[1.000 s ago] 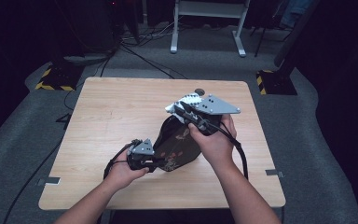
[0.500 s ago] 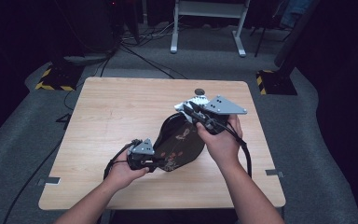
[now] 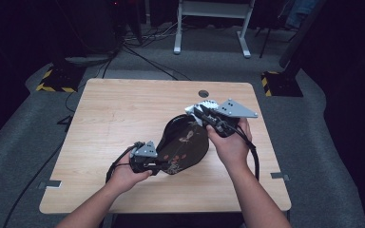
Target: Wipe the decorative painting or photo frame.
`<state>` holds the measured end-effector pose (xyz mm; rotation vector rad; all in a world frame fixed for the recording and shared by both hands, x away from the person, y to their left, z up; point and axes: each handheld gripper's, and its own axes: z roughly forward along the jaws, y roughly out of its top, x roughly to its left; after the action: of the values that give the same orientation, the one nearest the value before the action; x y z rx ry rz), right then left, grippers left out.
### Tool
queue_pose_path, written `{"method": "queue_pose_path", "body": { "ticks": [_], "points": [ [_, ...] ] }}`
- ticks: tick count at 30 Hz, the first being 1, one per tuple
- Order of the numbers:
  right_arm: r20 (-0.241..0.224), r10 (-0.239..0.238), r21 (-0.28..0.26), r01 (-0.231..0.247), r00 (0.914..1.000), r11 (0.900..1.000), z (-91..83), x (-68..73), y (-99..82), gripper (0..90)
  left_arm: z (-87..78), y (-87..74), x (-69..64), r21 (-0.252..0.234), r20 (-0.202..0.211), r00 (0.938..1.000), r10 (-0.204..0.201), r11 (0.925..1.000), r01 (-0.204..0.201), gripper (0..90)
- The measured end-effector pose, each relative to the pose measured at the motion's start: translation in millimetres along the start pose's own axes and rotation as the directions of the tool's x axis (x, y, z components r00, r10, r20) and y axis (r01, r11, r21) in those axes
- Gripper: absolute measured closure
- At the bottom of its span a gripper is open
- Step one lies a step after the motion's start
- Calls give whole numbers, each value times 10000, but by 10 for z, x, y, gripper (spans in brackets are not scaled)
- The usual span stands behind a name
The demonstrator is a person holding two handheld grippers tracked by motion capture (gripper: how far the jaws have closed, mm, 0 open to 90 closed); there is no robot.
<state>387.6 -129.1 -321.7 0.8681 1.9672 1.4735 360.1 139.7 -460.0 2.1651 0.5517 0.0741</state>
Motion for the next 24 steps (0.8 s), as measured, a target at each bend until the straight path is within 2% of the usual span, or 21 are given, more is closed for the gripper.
{"method": "queue_pose_path", "body": {
  "ticks": [24],
  "points": [
    [498,640,46,-643,9967,9979,-71,-215,-204,787,5,-1,4,-11,27,10000,11,10000,-11,787]
  ]
}}
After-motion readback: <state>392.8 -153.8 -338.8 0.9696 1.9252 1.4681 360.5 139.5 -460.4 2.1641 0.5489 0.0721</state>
